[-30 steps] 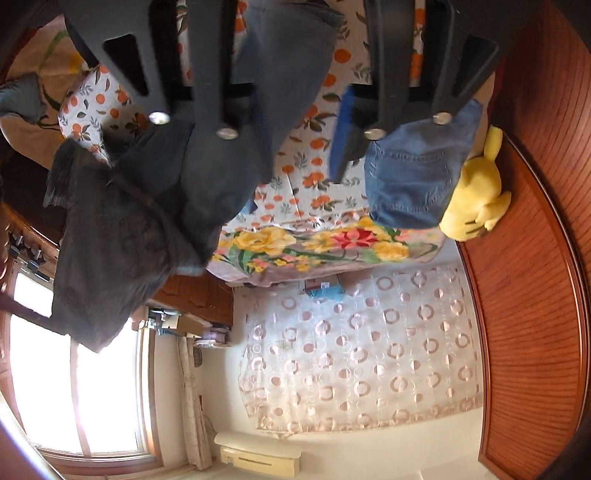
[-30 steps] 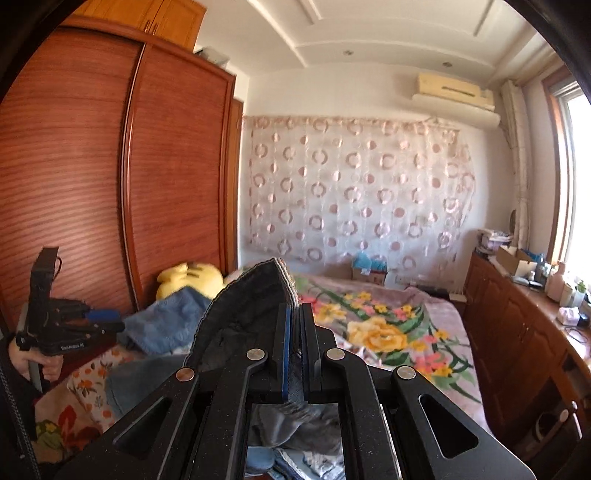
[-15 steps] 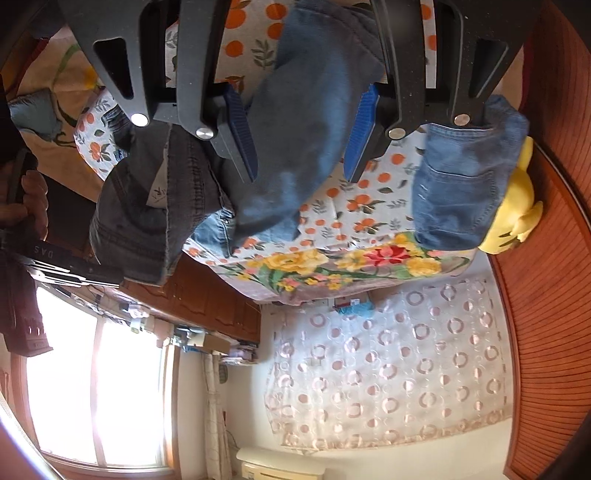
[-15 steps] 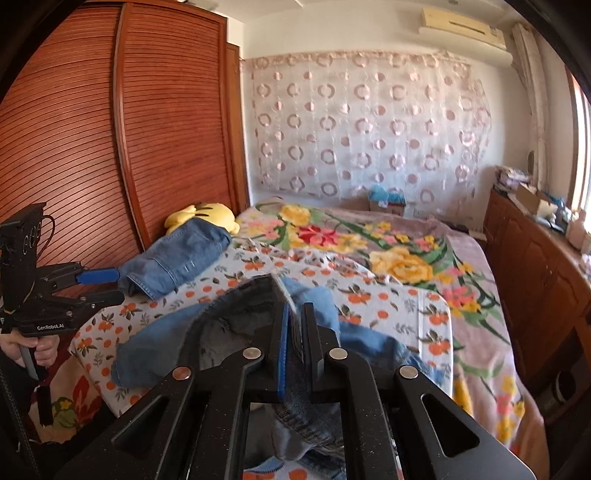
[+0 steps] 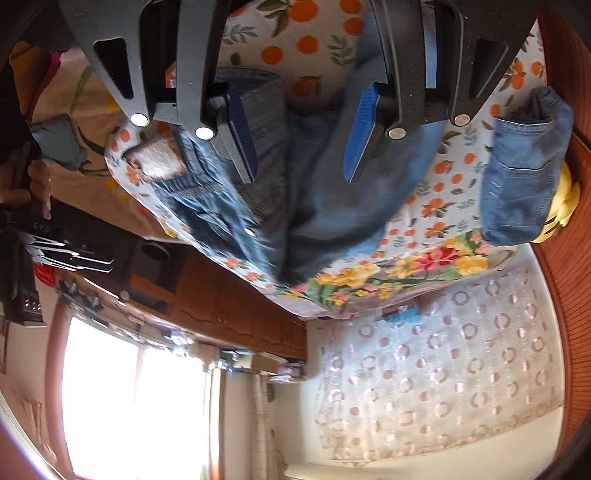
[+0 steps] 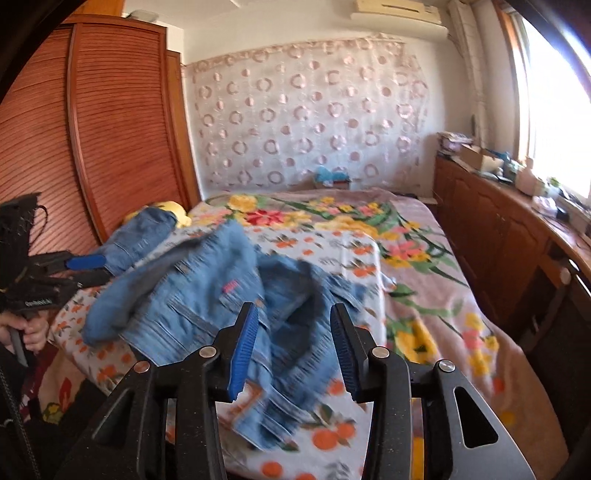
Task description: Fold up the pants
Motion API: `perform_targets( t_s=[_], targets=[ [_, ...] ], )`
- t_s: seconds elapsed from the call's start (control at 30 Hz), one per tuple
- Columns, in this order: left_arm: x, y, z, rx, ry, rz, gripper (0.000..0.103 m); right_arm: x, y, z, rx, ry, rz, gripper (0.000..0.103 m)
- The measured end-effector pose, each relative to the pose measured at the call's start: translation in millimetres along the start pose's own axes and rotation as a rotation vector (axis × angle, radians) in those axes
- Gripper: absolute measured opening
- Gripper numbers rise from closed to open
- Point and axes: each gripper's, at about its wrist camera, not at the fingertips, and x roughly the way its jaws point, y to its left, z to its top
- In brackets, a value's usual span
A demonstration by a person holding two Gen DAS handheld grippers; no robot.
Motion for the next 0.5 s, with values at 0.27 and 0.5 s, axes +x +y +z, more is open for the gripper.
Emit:
perform_targets(
  t_s=[0.27, 0.5],
  targets=[
    [28, -37, -19, 0.020, 0.094, -0.089, 0.050, 10, -7, -26, 0.084, 0.067, -0.050, 0.043],
    [55, -47, -12, 0.010, 0.147, -0.098, 0.050, -3, -2, -29, 0.087, 0.074, -0.056, 0.043]
  ],
)
